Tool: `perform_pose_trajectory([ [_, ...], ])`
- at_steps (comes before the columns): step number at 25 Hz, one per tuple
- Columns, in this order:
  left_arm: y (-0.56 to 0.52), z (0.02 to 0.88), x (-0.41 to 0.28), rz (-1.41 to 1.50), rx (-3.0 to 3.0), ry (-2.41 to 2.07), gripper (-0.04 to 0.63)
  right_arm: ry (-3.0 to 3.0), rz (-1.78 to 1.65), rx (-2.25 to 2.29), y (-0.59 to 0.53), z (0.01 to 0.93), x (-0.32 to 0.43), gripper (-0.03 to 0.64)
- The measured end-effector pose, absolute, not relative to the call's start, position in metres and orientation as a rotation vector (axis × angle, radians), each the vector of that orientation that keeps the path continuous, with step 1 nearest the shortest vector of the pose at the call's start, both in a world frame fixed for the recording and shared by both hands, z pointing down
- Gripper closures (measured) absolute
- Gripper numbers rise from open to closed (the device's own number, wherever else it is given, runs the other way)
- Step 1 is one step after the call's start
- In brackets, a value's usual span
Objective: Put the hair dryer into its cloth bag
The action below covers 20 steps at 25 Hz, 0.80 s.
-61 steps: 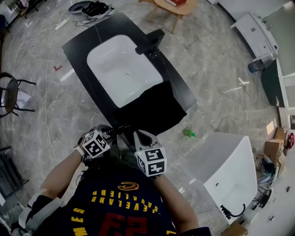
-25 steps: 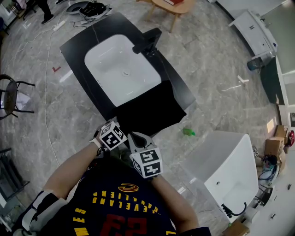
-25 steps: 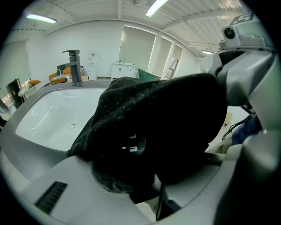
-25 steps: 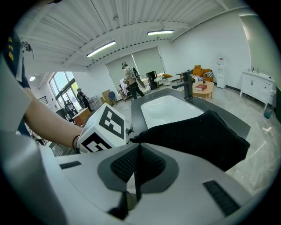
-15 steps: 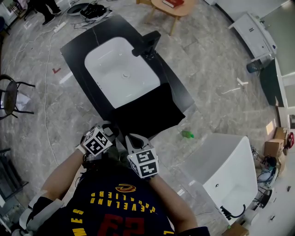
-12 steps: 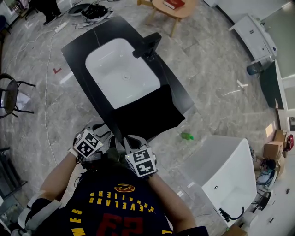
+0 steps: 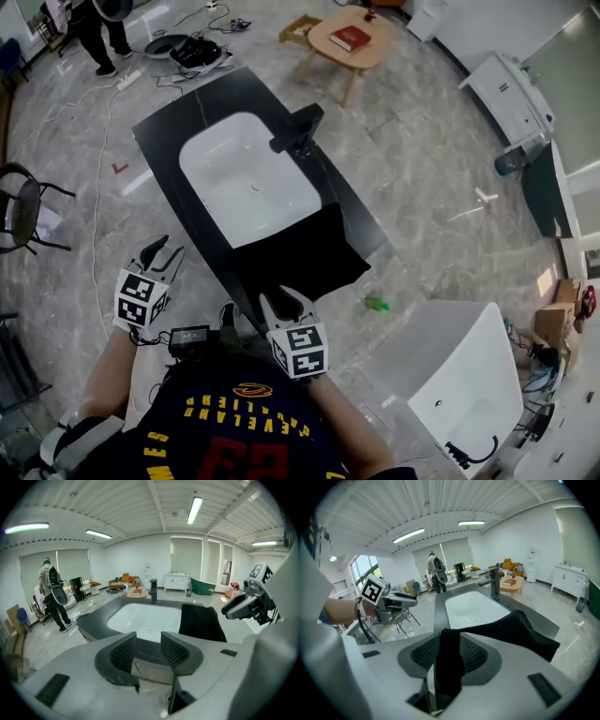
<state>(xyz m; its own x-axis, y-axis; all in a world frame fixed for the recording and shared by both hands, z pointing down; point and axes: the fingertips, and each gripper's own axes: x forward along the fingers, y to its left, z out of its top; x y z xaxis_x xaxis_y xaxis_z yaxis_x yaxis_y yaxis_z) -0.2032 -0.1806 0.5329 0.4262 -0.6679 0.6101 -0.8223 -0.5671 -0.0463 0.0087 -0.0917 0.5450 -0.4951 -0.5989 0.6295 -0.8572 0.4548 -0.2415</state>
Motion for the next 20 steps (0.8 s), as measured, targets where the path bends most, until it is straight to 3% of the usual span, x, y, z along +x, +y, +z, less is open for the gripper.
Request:
perform_pose_trajectory([
  [9,-0.157,0.395,-0.098,0.451,2.682,-1.061,0.437,-2.427,0.711,1.43,-0.113,0.43,0.044,0.489],
  [12,-0.15,0.359,-0.074,0.349,2.717,-1.069,0.44,-2.474,0.656,1.492,-0.115,0.397,0.051,0.544],
  [15,-0.141,0.335,-0.048,0.239,2.719,-0.988,0.498,-2.502,0.613,1.555,-0.116,0.372,0.057,0.604],
  [20,-0.128,0.336,-0.016,0.218,2.73,-0.837,0.562,-2.495,0.563,1.626,-0.114,0.361,0.068,0.607],
])
